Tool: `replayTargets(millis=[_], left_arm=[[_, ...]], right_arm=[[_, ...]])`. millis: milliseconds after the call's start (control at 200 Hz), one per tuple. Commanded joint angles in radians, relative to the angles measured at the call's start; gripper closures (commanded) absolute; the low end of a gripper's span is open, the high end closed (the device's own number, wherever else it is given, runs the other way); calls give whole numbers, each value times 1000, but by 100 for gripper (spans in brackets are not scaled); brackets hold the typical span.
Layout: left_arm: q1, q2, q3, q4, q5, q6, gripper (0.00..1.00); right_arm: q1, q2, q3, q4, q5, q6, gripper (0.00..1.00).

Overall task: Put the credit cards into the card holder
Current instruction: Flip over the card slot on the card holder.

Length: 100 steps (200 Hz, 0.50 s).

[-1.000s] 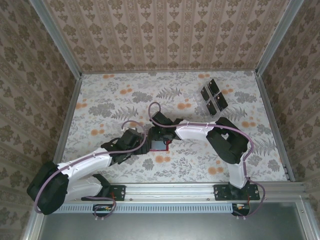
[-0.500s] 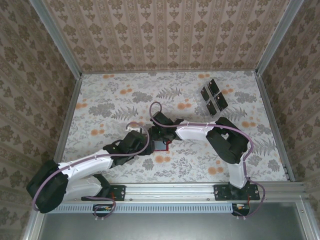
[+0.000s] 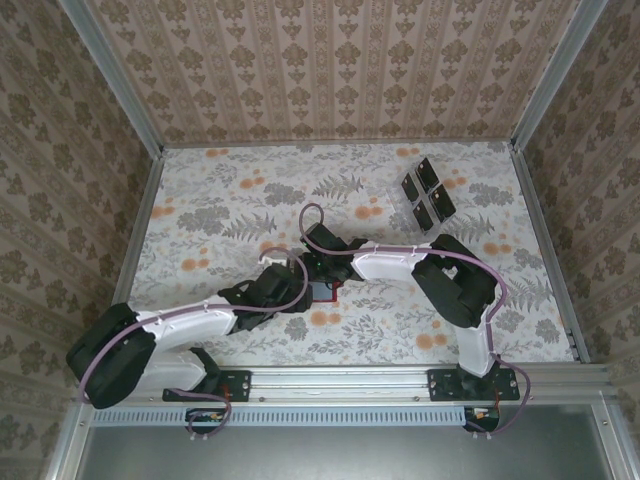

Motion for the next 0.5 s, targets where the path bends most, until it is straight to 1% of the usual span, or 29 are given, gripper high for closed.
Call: replayTargets(millis=[0,120,290,495], left_arm=[[-9,27,15,23,-46,9,0],[-12,62,20,24,-71,7,0],[-24,101,7,8,-115,-31,0],[-38,124,-15,3,-138,-79,0]], right_arm=[[-1,34,-27,-43,-27,22,53],[-1,32,-26,-43,-30,23,53],[-4,22,-26,-40,-33,25,53],[-17,-38,-43,-26,-32,27,51]])
